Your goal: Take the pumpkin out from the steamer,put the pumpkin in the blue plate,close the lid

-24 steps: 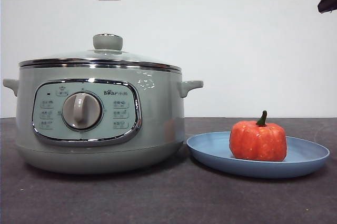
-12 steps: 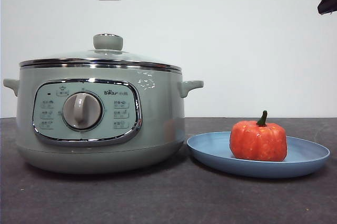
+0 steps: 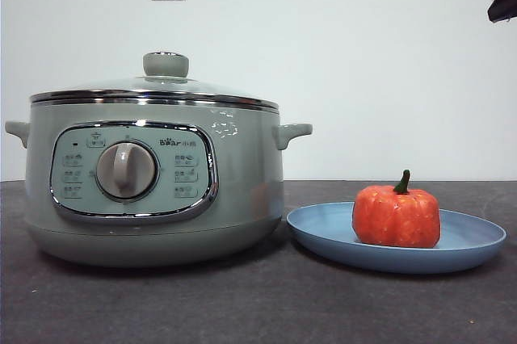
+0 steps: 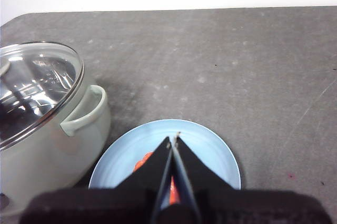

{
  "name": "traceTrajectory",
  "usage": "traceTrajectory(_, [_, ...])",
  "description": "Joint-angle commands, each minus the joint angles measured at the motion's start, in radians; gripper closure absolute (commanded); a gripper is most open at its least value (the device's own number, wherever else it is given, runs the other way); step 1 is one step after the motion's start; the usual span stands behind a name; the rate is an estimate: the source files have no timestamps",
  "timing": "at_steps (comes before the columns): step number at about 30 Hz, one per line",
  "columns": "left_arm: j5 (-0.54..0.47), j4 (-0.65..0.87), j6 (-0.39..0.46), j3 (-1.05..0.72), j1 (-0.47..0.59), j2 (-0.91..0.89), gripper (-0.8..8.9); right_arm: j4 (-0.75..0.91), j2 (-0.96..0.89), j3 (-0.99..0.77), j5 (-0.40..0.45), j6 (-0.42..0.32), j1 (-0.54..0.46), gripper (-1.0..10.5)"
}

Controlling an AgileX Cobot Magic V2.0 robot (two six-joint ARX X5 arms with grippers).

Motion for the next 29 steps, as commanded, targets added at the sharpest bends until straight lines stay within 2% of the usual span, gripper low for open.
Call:
traceTrajectory(1, [-0.002, 0.003, -0.006, -0.015, 0.003, -0.003, 8.17, 0.003, -0.001, -0.006, 0.003, 0.010, 0.000, 9.6])
traceTrajectory(4, [-0.002, 0.003, -0.006, -0.015, 0.003, -0.003, 8.17, -0.003, -0.001, -0.006, 0.004, 0.006, 0.000, 9.6])
traceTrajectory(6, [-0.002, 0.003, -0.006, -0.015, 0.003, -0.003, 8.17, -0.022, -0.008, -0.007, 0.023, -0.101, 0.001, 9.6])
traceTrajectory(9, [-0.002, 0.003, -0.006, -0.015, 0.003, -0.003, 8.17, -0.105, -0.107, -0.018, 0.058, -0.128, -0.030, 9.6])
traceTrajectory(11, [-0.002, 0.003, -0.006, -0.015, 0.003, -0.003, 8.17, -0.115, -0.184, -0.049, 0.017, -0.140, -0.088, 9.6])
traceTrajectory(15, [-0.002, 0.004, -0.006, -0.015, 0.003, -0.003, 8.17, -0.035, -0.338, -0.174, -0.153, -0.157, -0.245, 9.6])
traceTrajectory(17, [-0.002, 0.003, -0.006, -0.015, 0.003, -0.003, 8.17, 0.020, -0.412, -0.258, -0.192, -0.164, -0.315, 9.6])
traceTrajectory(21, [-0.002, 0.003, -0.006, -0.015, 0.003, -0.003, 8.17, 0.088, -0.509, -0.394, -0.268, -0.164, -0.384, 9.6])
traceTrajectory(29, [-0.002, 0.003, -0.006, -0.015, 0.003, -0.003, 8.17, 0.073, -0.562, -0.506, -0.267, -0.163, -0.403, 9.6])
